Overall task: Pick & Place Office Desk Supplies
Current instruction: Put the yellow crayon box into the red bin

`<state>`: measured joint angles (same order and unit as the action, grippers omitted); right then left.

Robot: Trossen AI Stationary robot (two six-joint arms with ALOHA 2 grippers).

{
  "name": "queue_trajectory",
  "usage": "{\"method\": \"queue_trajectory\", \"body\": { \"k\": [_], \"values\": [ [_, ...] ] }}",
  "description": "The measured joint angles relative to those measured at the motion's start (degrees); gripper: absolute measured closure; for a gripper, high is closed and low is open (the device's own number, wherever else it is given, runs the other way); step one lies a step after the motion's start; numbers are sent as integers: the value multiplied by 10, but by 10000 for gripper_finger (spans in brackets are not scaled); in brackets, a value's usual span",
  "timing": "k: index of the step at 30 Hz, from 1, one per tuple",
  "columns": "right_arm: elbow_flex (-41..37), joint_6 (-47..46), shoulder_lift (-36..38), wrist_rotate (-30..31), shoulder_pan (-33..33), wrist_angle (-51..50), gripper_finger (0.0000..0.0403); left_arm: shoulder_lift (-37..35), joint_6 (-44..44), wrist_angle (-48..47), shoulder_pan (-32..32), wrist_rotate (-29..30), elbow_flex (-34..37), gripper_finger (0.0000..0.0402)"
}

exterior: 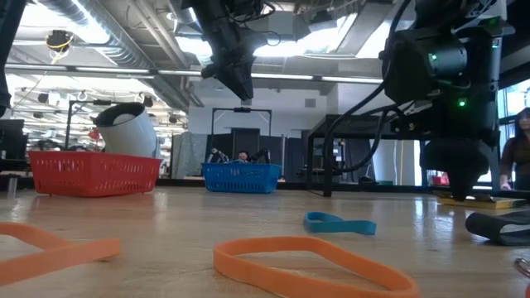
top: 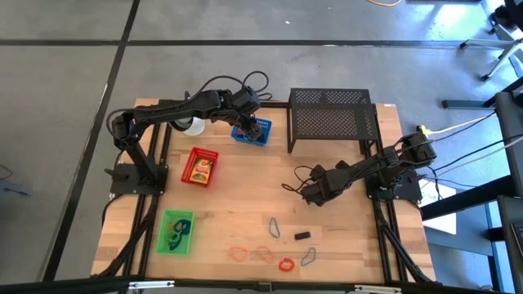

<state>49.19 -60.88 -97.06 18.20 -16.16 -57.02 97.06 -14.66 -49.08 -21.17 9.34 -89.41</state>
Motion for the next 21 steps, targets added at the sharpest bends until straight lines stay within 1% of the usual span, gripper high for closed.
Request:
{"method": "queue_trajectory", "body": {
  "k": [3, 6, 9, 14, 21],
  "values": [
    [0, 0, 0, 0, 0, 0, 378, 0, 0, 0, 0, 0, 0, 316],
    [0, 0, 0, 0, 0, 0, 395, 0, 0, 0, 0, 0, 0, 316],
    [0, 0, 1, -1, 0, -1, 398, 0, 0, 0, 0, 0, 0, 316],
    [3, 1, 1, -21, -2, -2, 399, 0, 0, 0, 0, 0, 0, 316],
    [45, 46, 1, -28, -9, -10, 401, 0, 12, -1, 7, 0, 0, 316]
  ]
}}
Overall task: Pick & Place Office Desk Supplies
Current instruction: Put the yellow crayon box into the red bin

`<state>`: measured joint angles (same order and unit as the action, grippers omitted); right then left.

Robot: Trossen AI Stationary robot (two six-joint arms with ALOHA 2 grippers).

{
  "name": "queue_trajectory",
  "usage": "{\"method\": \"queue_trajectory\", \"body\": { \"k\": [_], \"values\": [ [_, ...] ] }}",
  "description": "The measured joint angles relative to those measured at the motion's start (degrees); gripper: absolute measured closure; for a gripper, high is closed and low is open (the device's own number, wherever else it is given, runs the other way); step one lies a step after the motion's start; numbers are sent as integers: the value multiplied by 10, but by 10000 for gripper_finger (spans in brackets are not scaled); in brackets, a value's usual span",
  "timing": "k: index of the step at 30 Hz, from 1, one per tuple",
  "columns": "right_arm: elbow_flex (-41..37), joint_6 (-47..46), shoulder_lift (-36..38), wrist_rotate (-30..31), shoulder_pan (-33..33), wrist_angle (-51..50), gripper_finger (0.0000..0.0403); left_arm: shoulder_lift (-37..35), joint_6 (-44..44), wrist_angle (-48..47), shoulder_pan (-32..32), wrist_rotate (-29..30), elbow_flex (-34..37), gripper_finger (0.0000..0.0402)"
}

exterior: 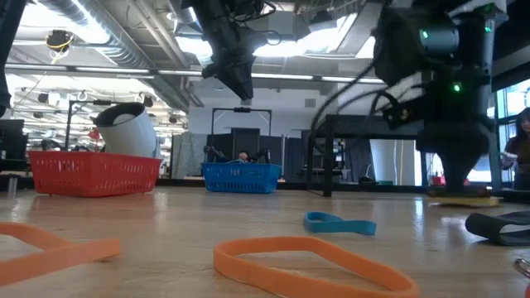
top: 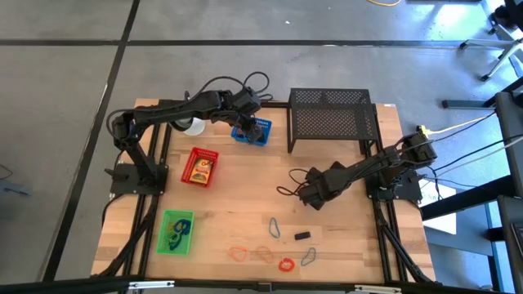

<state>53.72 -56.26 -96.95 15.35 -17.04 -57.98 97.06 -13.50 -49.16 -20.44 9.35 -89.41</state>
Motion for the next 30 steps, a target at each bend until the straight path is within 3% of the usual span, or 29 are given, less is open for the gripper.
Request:
{"method": "queue_trajectory", "body": {
  "k": [7, 14, 21, 30],
  "values": [
    [62, 57, 29, 0, 0, -53, 402, 0, 113, -8, 33, 0, 0, 316],
    [91, 78, 110, -17, 0, -58, 402, 0, 231, -64, 79, 0, 0, 316],
    [123, 95, 184, -30, 0, -55, 403, 0, 232, -46, 127, -31, 0, 306],
    [164, 144, 210, -28, -1, -43, 403, 0, 187, 18, 186, -79, 0, 223]
  ]
}}
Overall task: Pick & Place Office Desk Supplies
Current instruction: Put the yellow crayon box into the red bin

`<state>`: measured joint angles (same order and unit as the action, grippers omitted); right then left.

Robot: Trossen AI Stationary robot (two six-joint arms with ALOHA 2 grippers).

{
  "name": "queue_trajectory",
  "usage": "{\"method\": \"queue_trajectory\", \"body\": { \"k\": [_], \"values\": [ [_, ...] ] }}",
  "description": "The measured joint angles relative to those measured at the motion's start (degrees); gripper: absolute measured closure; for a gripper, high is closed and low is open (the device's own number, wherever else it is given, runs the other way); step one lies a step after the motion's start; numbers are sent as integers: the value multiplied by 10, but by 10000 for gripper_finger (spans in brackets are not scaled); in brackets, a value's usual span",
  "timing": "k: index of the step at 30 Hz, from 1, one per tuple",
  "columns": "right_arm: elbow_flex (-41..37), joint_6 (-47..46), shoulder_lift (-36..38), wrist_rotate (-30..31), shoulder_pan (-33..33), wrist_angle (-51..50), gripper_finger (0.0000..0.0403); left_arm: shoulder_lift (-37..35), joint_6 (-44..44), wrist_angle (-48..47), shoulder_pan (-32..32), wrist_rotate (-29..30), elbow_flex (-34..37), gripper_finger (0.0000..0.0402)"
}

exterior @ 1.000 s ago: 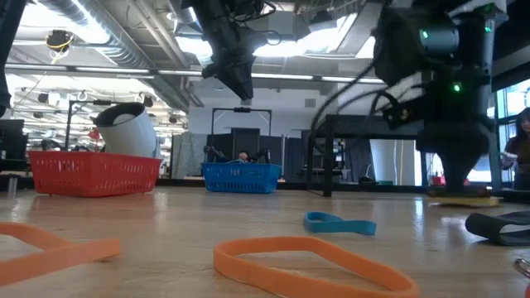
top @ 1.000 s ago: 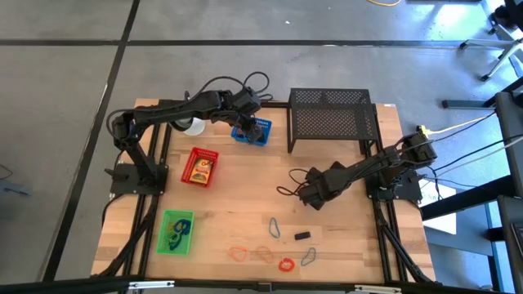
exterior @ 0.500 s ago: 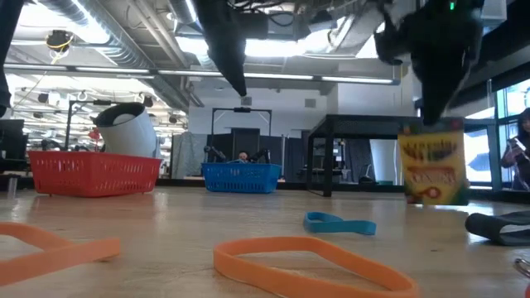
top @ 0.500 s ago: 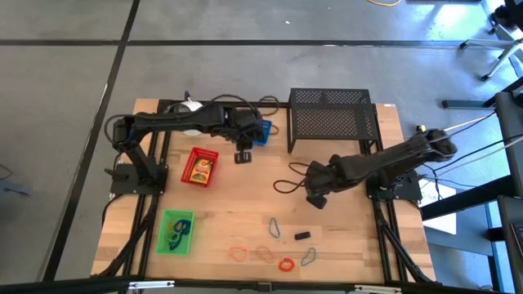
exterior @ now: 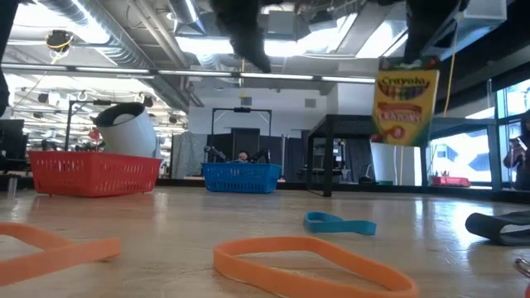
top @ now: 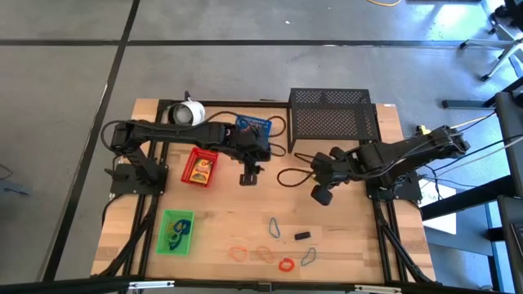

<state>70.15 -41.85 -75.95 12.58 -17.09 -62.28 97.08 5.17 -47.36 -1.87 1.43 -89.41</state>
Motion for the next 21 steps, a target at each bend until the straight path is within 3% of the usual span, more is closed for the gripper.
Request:
{"method": "queue_trajectory", "body": {
  "k": [7, 21],
  "values": [
    [36, 103, 0, 0, 0, 39, 403, 0, 1, 139, 32, -1, 0, 177],
    [99, 250, 0, 15, 0, 90, 403, 0, 0, 271, 41, -46, 0, 177]
  ]
}}
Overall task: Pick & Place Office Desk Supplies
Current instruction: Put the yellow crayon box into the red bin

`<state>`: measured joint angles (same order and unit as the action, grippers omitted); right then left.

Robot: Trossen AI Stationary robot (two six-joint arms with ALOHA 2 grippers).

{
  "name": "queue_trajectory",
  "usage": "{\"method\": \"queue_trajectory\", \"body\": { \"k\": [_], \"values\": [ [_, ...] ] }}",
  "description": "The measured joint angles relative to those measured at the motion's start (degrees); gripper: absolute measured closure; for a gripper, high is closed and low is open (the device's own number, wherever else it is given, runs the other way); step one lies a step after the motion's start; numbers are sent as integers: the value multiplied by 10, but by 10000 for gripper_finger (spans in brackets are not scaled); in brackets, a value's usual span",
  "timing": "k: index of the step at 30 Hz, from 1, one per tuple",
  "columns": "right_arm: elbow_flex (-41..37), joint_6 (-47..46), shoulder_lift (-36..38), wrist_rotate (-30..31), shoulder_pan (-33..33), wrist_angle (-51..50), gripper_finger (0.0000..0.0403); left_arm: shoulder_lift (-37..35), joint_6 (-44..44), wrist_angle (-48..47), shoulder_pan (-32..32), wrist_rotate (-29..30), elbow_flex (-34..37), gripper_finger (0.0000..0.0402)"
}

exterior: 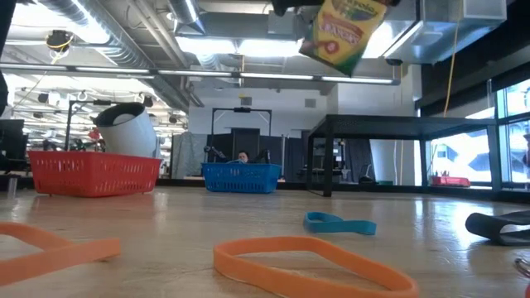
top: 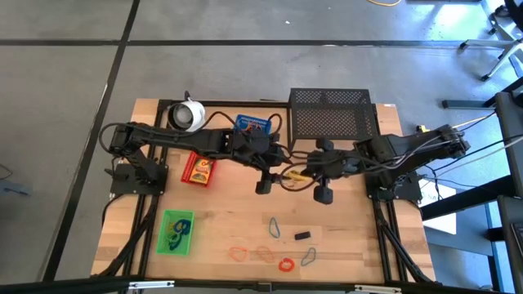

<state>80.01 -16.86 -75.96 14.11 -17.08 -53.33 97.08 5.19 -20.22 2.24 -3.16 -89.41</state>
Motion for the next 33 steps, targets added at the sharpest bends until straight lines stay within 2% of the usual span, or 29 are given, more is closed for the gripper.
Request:
{"method": "queue_trajectory", "body": {
  "k": [6, 12, 15, 19, 22, 24, 30, 33],
  "values": [
    [17, 24, 0, 10, 0, 21, 403, 0, -4, 1, 1, -43, 0, 178],
    [28, 44, 0, 19, 0, 49, 403, 0, -16, 1, 1, -36, 0, 197],
    [29, 54, 0, 19, 0, 62, 403, 0, -19, -1, 5, -12, 0, 228],
    [29, 54, 0, 19, 0, 64, 403, 0, -19, -5, 12, 22, 0, 294],
    [29, 54, 0, 19, 0, 64, 402, 0, -21, -6, 15, 24, 0, 353],
    [29, 54, 0, 15, 0, 63, 397, 0, -27, -6, 15, 23, 0, 378],
    [29, 22, 0, 13, 1, 61, 381, 0, -70, -7, 15, 21, 0, 369],
    [29, 16, 0, -21, 11, 57, 359, 0, -99, -9, 15, 21, 0, 367]
  ]
}}
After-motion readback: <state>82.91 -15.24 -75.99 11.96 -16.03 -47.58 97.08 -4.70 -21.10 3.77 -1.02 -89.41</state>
